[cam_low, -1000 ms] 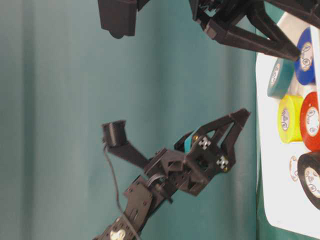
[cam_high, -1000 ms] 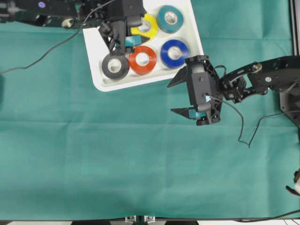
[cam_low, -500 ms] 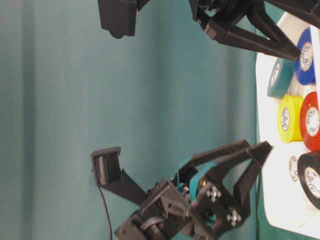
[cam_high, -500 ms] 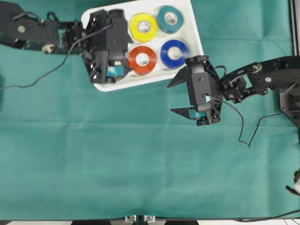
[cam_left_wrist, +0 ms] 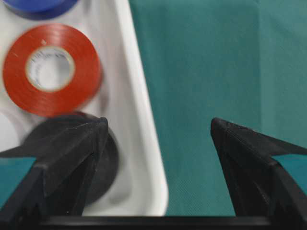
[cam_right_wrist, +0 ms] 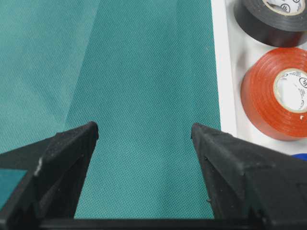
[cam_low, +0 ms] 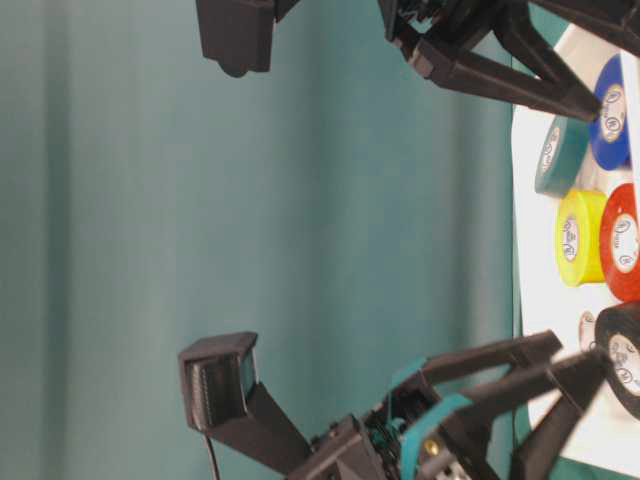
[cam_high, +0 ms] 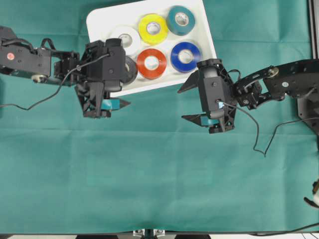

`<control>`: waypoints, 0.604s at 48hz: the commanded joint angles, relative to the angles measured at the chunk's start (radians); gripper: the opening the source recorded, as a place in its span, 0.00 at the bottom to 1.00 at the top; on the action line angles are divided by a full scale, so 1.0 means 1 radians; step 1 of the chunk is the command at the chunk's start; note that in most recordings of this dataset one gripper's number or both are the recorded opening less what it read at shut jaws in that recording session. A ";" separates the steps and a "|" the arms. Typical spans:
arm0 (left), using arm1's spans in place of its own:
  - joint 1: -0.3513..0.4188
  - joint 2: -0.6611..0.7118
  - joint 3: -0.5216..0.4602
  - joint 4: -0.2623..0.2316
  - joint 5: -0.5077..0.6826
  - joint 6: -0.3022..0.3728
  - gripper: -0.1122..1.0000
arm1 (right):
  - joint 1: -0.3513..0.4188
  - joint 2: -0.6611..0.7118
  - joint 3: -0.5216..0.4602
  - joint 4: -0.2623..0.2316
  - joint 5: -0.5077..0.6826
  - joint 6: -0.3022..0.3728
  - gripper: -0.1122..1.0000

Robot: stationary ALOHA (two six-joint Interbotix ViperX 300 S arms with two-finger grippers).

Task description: Put the tape alternately from left to right into the white case.

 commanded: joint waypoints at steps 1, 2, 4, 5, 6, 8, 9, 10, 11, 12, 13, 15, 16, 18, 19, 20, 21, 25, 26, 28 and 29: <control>-0.011 -0.029 -0.003 -0.003 -0.005 -0.003 0.83 | 0.003 -0.008 -0.014 0.002 -0.003 0.002 0.87; -0.011 -0.031 -0.003 -0.003 -0.005 -0.003 0.83 | 0.003 -0.008 -0.015 0.002 -0.002 0.002 0.87; -0.011 -0.034 0.000 -0.003 -0.003 -0.003 0.84 | 0.003 -0.006 -0.015 0.002 -0.002 0.002 0.87; -0.012 -0.035 0.002 -0.003 -0.005 -0.003 0.84 | 0.003 -0.008 -0.015 0.002 -0.002 0.000 0.87; -0.011 -0.037 0.002 -0.003 -0.005 -0.003 0.83 | 0.003 -0.008 -0.015 0.002 -0.002 0.002 0.87; -0.011 -0.041 0.003 -0.003 -0.003 -0.003 0.83 | 0.003 -0.008 -0.015 0.002 -0.002 0.000 0.87; -0.012 -0.044 0.005 -0.003 -0.003 -0.003 0.83 | 0.003 -0.006 -0.015 0.002 0.000 0.002 0.87; -0.011 -0.048 0.005 -0.003 -0.005 -0.003 0.83 | 0.003 -0.008 -0.015 0.002 -0.002 0.002 0.87; -0.012 -0.049 0.005 -0.002 -0.005 -0.003 0.84 | 0.003 -0.008 -0.014 0.002 0.000 0.000 0.87; -0.011 -0.052 0.005 -0.003 -0.003 -0.003 0.84 | 0.003 -0.008 -0.014 0.002 0.000 0.002 0.87; -0.012 -0.055 0.008 -0.003 -0.003 -0.003 0.83 | 0.003 -0.008 -0.014 0.002 0.000 0.002 0.87; -0.012 -0.063 0.008 -0.003 -0.003 -0.003 0.83 | 0.003 -0.009 -0.014 0.002 0.000 0.000 0.87; -0.012 -0.066 0.009 -0.003 -0.003 -0.003 0.83 | 0.003 -0.009 -0.014 0.002 0.002 0.000 0.87; -0.012 -0.071 0.012 -0.002 -0.003 -0.003 0.83 | 0.003 -0.012 -0.012 0.002 0.002 0.000 0.87; -0.012 -0.074 0.014 -0.002 -0.005 -0.003 0.83 | 0.003 -0.014 -0.012 0.002 0.002 0.000 0.87; -0.012 -0.077 0.015 -0.003 -0.003 -0.003 0.83 | 0.003 -0.017 -0.012 0.002 0.002 0.000 0.87; -0.012 -0.078 0.018 -0.002 -0.003 -0.003 0.83 | 0.003 -0.020 -0.012 0.002 0.003 0.000 0.87; -0.012 -0.091 0.028 -0.003 -0.003 -0.003 0.83 | 0.003 -0.040 -0.008 0.002 0.012 0.000 0.87; -0.012 -0.092 0.029 -0.003 -0.003 -0.003 0.83 | 0.003 -0.046 -0.006 0.002 0.017 0.000 0.87; -0.012 -0.101 0.035 -0.003 -0.003 -0.003 0.83 | 0.003 -0.057 -0.002 0.002 0.026 0.000 0.87; -0.012 -0.103 0.038 -0.003 -0.003 -0.003 0.83 | 0.003 -0.063 0.002 0.002 0.032 0.000 0.87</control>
